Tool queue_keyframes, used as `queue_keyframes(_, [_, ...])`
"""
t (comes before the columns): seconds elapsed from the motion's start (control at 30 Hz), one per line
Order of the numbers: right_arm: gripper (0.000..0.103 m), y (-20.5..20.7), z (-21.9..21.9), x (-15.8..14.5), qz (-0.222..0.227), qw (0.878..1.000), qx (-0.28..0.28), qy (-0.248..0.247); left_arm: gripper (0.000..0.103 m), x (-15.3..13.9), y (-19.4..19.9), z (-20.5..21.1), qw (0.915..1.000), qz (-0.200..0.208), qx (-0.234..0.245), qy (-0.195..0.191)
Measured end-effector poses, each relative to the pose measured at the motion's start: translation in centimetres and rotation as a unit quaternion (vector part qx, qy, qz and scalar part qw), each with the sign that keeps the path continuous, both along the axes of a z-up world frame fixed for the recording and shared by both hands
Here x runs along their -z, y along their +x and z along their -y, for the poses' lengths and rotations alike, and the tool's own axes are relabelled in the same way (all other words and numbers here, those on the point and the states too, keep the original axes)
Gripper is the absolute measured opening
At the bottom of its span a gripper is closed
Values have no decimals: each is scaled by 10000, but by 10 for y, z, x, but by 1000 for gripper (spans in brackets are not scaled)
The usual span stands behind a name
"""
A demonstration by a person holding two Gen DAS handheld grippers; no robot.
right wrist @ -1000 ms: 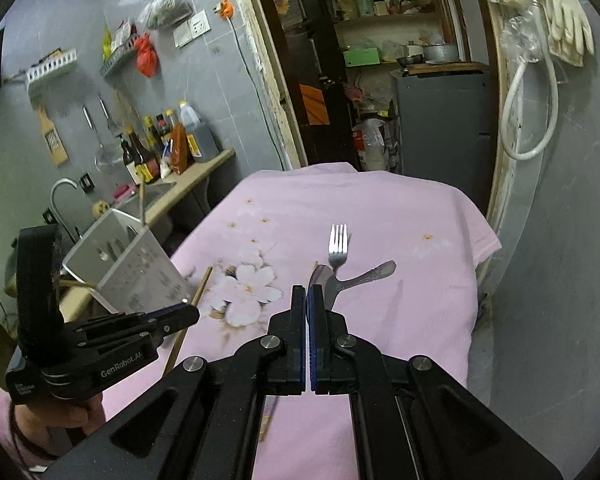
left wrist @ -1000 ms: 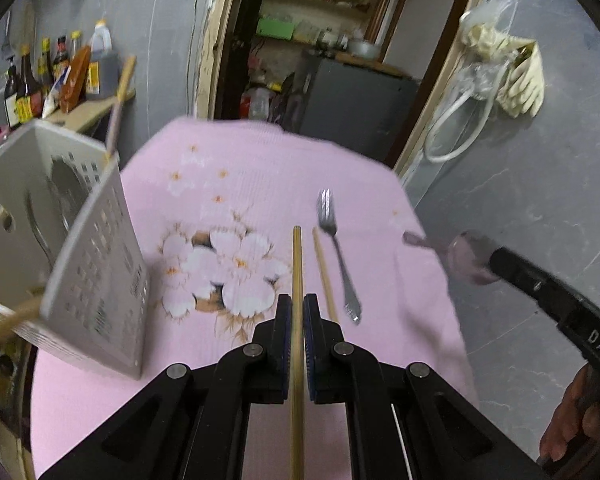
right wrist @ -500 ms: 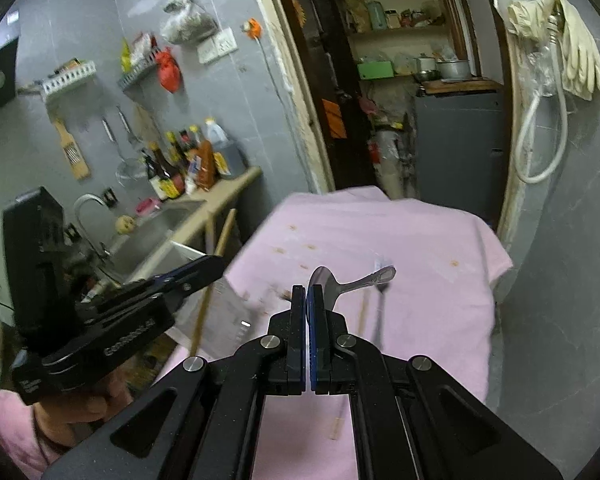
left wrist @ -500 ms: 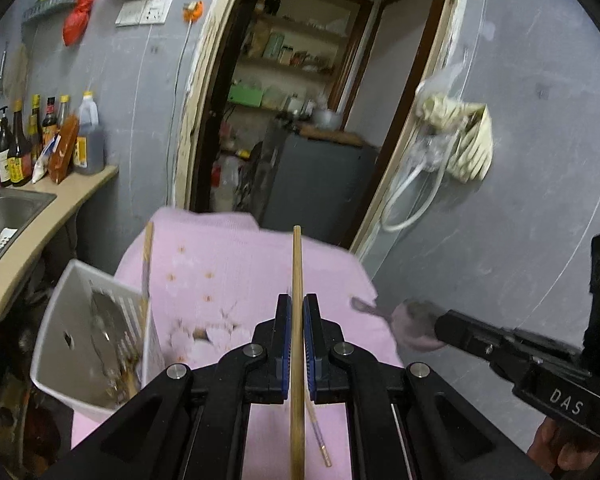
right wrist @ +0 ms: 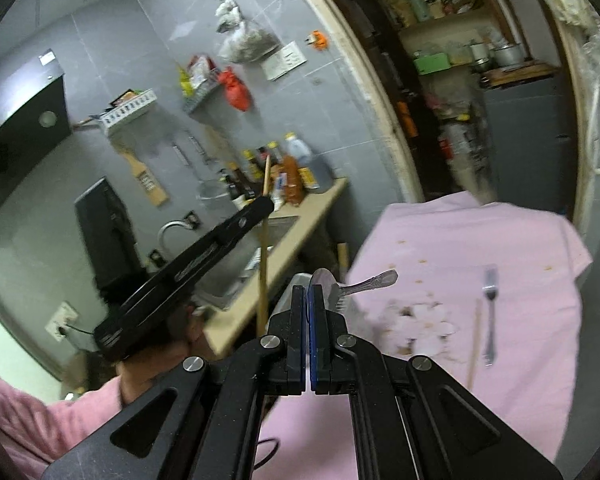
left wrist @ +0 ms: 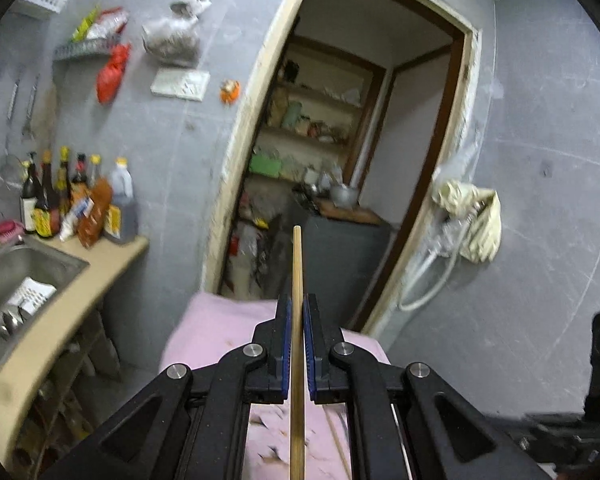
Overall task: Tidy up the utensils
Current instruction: 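Lift the chopstick and spoon and carry both over the white caddy, then lower the chopstick and spoon into the caddy and open both tools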
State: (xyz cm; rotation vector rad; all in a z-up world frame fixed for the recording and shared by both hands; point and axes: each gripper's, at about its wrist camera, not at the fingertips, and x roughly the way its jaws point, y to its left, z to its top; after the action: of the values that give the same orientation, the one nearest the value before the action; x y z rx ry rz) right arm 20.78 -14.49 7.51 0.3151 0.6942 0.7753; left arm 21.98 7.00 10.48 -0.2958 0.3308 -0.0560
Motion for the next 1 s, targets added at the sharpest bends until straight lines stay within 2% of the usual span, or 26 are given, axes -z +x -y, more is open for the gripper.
queue_keyframes(0.17, [1,-9,-22,0,-152,9991,-313,220,6,-8,6,-26,9993,296,-223,-15])
queue_keyframes(0.43, [1,-8,-40,6,-426,9967,-581,381,6,3,19,-49,9964,644,-499,-217])
queue_keyframes(0.83, [1,31,-75,49,-1131,9924,-443,-179,6,40,32,-51,9950,654,-743,-102])
queue_keyframes(1.0, [1,52,-90,69,-1468,9880,-416,-240,6,53,32,-50,9953,614,-748,7])
